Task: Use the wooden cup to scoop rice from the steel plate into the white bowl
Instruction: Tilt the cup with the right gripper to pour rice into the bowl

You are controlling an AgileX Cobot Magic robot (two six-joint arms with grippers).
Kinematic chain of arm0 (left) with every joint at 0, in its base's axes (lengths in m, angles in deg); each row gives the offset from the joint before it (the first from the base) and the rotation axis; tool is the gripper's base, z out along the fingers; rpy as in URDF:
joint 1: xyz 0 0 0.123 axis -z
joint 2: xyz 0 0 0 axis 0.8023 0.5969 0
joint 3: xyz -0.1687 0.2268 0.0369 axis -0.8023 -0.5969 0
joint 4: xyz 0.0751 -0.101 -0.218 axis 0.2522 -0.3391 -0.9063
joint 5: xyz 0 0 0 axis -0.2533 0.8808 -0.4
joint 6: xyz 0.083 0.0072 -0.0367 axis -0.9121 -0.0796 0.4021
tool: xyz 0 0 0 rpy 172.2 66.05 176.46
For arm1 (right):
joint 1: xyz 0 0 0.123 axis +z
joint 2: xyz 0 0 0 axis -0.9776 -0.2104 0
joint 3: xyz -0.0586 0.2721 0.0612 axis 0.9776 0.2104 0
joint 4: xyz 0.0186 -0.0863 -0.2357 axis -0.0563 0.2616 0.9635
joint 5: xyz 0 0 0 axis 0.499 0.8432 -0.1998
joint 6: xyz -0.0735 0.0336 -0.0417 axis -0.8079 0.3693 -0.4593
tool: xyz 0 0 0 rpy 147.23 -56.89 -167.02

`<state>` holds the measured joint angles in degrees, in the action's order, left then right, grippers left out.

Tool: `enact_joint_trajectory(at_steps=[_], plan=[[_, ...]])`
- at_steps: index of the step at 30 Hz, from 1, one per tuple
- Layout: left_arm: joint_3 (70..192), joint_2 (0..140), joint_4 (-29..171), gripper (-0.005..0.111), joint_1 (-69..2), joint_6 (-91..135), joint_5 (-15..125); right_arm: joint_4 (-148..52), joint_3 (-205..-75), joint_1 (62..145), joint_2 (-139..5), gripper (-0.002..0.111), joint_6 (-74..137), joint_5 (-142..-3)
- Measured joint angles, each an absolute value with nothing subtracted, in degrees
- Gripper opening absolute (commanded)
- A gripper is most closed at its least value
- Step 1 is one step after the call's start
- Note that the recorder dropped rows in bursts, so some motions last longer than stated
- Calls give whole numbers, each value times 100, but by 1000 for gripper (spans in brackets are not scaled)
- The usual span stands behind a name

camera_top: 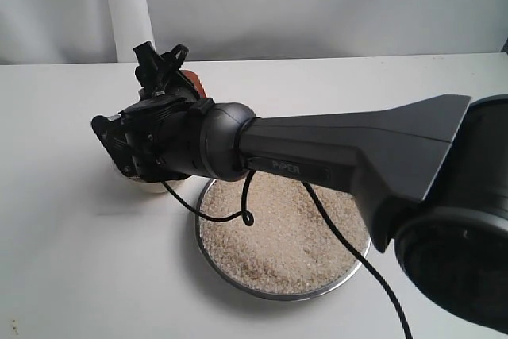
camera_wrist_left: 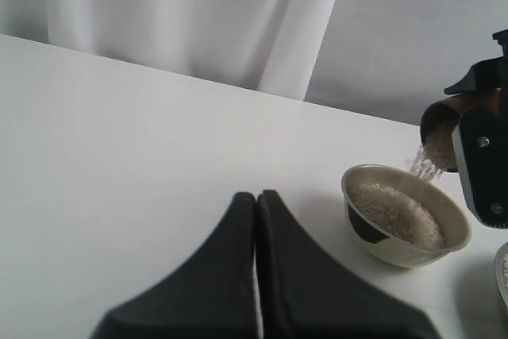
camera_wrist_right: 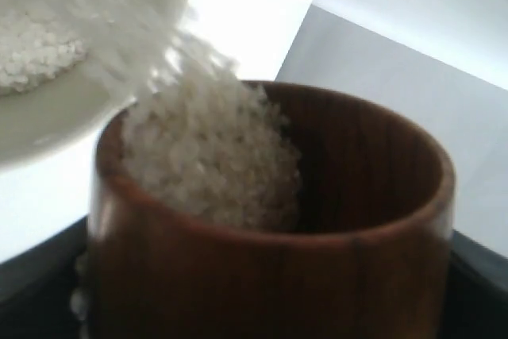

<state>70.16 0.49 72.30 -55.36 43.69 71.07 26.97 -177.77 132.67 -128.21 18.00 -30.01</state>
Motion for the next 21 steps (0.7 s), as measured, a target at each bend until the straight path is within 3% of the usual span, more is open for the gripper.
enact_joint_trajectory(at_steps=[21], plan=[[7016, 49, 7230, 0, -5536, 4369, 7107, 3148, -17777, 13267, -12821, 0, 1054, -2699]])
